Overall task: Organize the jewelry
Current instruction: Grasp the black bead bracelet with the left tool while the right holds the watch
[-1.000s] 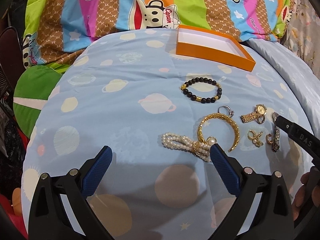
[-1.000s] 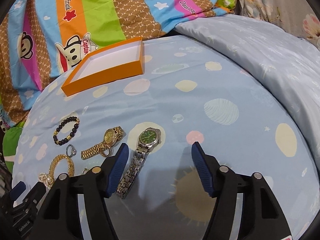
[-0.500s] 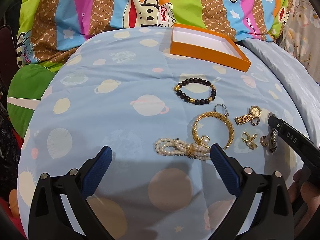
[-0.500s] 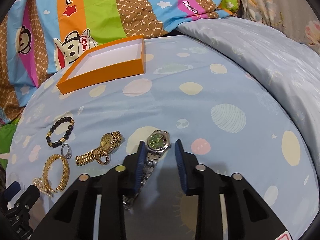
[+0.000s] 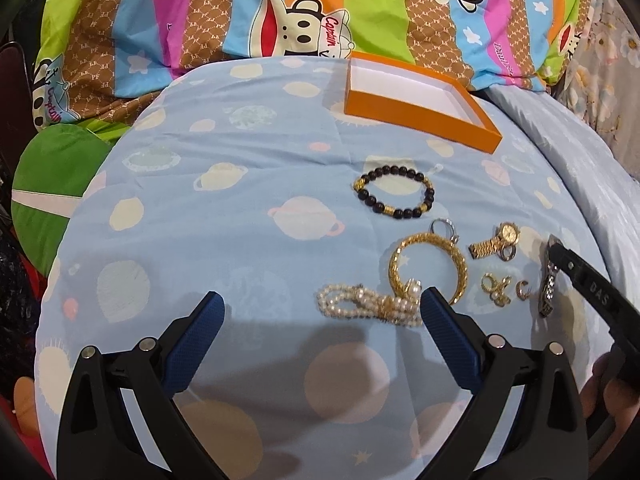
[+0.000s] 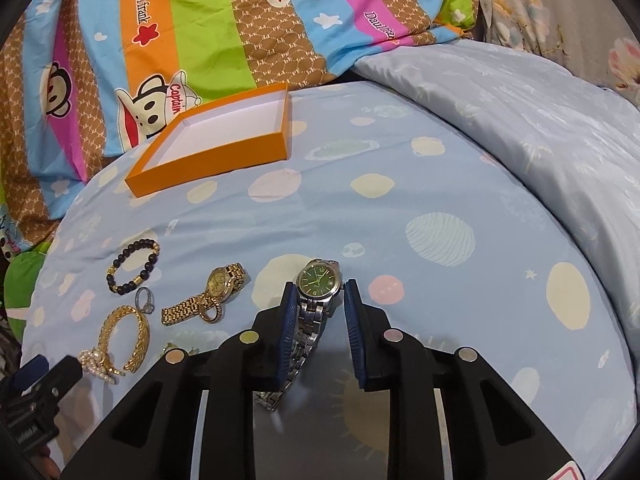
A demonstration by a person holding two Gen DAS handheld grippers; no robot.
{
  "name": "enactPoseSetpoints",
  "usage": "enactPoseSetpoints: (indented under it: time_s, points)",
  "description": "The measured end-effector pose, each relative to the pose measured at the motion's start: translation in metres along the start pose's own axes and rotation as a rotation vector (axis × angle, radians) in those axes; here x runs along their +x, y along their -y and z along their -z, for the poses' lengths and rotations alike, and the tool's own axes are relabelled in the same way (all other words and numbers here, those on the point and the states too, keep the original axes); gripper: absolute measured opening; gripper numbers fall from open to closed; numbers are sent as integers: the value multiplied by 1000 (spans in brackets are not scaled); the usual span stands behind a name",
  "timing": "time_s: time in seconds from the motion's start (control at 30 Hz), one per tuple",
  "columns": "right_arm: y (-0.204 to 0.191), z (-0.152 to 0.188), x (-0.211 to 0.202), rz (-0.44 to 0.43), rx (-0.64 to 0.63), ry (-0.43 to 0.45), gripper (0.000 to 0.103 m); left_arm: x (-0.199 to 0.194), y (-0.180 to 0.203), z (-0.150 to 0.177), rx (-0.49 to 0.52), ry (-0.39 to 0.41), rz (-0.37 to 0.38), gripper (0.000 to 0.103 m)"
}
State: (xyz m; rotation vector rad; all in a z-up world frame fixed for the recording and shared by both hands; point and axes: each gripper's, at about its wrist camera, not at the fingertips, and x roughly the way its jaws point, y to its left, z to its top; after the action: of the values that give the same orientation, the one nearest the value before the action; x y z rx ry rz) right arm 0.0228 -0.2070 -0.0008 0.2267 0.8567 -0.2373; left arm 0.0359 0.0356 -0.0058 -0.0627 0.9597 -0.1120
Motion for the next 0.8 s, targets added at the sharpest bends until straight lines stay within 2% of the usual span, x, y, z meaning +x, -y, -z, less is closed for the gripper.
enactPoseSetpoints:
  time_s: [0.3,0.43,0.53,0.63,0.8]
  points:
    - [1,-1,-11,-26,-23,18,22,0,11,-23,27,48,-6,96]
    - [3,-2,-12,-28,-26,19,22,0,24,-34,36,58,37,96]
    - [5,-3,-13,-22,-27,23,22,0,48,-40,101,73,66,96]
    - [8,-5,-14,-26,-26,23,22,4,63,-43,144,84,59,96]
    - [8,-7,-14,-40,-31,24,22,25,52,-52,98,51,22,96]
